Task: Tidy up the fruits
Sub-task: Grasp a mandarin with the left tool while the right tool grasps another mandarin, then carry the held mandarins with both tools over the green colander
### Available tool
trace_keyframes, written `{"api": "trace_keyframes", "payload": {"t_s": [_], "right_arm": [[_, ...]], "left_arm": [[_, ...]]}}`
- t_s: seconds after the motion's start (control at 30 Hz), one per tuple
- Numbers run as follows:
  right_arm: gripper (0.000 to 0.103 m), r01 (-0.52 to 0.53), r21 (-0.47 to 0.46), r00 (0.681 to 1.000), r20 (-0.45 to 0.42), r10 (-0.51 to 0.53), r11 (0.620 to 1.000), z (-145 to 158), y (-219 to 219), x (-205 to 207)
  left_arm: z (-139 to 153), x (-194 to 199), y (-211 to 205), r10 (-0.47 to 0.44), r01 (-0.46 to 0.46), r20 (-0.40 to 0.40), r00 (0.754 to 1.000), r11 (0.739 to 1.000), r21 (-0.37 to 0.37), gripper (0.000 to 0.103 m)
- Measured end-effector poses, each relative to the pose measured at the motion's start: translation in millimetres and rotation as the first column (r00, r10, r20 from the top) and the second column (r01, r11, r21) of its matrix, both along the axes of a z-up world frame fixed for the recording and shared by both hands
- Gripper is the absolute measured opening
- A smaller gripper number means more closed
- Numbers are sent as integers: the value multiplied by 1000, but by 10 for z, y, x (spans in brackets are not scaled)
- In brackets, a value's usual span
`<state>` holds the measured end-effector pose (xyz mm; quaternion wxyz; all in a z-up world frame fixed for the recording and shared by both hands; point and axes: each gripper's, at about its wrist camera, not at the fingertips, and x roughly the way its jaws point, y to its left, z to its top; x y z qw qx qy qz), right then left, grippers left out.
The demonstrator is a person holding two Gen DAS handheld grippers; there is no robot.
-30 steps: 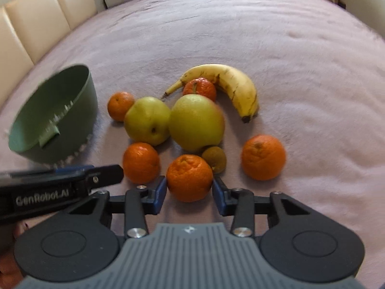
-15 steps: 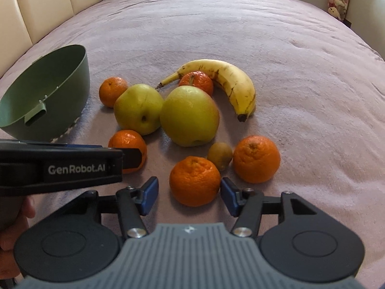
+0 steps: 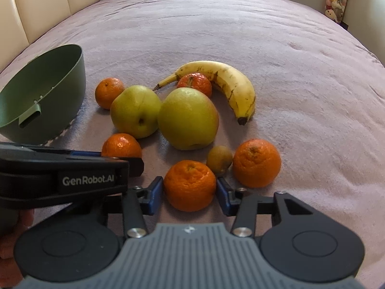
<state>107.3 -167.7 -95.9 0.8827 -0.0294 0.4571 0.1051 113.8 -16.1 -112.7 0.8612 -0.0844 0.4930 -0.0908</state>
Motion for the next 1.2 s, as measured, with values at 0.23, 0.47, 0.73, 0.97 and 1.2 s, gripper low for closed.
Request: {"api": "trace_keyframes", "payload": {"t_s": [0.23, 0.47, 0.73, 0.97, 1.2], "right_arm": [[44, -61, -31, 998, 29, 62, 998, 135, 124, -89], [44, -26, -54, 999, 32, 28, 998, 254, 44, -190], [45, -4, -15, 996, 87, 5, 1000, 509, -35, -284], [44, -98, 11, 979, 179, 94, 995, 864, 197, -343], [44, -216, -1, 947, 242, 210, 976, 1139, 513, -282]], "left_arm": [[152, -77, -1, -4, 3, 33, 999, 1000, 30, 47], [393, -207, 19, -10, 8, 79, 997, 1000, 29, 47], [810, -439, 111, -10, 7, 146, 989, 1000, 20, 47], [1140, -507, 275, 22, -27, 189, 982, 999, 24, 47], [1324, -431, 512, 73, -92, 191, 979, 992, 88, 47]]}}
